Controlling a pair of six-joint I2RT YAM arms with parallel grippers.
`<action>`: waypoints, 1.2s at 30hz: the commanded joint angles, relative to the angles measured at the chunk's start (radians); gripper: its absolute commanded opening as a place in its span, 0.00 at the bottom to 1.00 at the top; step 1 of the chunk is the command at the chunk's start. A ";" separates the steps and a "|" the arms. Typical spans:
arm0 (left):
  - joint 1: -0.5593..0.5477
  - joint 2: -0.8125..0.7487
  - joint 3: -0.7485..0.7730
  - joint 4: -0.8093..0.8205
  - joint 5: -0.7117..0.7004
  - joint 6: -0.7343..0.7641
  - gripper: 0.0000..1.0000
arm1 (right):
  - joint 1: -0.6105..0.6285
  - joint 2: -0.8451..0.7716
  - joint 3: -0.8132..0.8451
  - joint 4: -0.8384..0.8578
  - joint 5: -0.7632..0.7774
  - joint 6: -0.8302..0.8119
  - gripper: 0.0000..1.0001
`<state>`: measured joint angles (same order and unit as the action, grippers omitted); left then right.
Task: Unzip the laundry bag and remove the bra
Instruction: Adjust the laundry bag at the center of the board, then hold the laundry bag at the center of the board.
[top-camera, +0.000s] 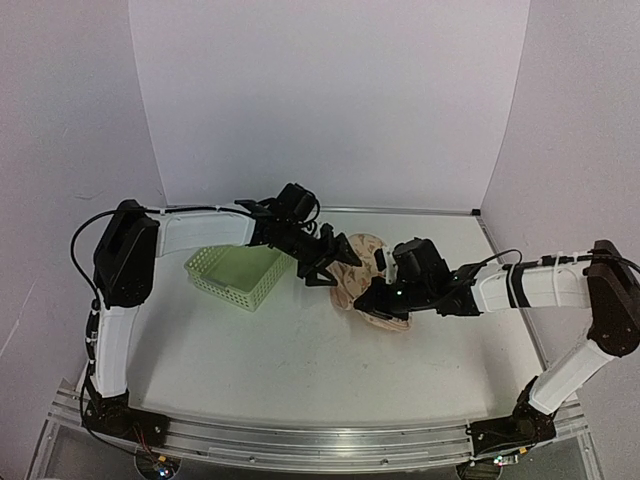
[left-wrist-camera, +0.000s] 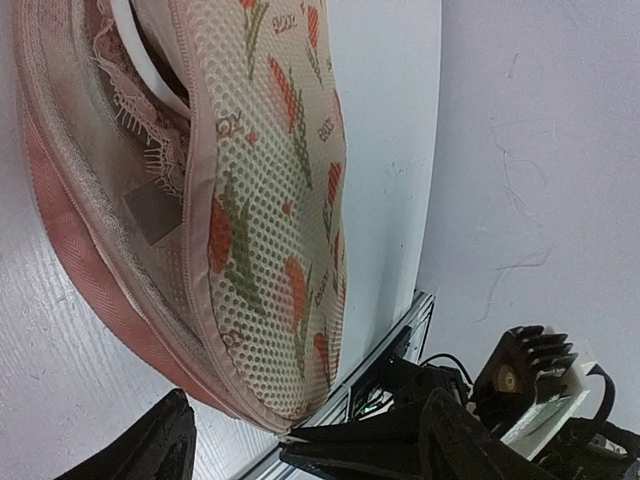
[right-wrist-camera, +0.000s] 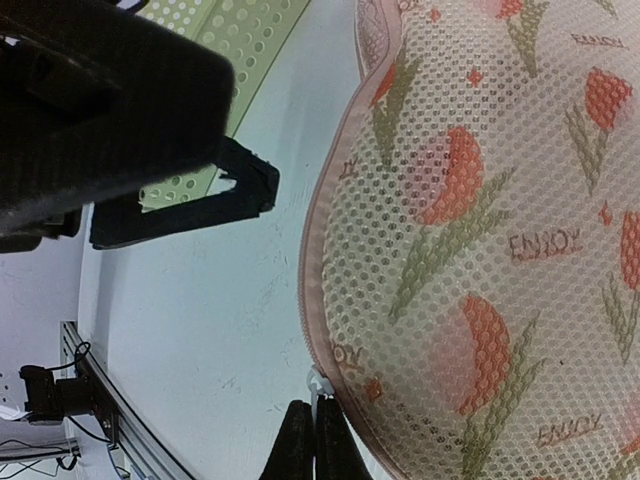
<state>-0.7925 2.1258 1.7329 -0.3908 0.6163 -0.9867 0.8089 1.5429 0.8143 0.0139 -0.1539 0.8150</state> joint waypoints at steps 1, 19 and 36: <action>-0.004 0.038 -0.013 0.051 0.049 -0.015 0.78 | 0.007 -0.026 0.025 0.048 0.003 -0.016 0.00; -0.019 0.135 -0.009 0.175 0.117 -0.107 0.66 | 0.009 -0.062 -0.013 0.045 0.004 -0.017 0.00; -0.019 0.105 -0.012 0.215 0.079 -0.139 0.00 | 0.009 -0.151 -0.088 0.005 0.016 -0.022 0.00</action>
<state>-0.8146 2.2723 1.7065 -0.2241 0.7238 -1.1213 0.8104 1.4620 0.7437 0.0113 -0.1478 0.8085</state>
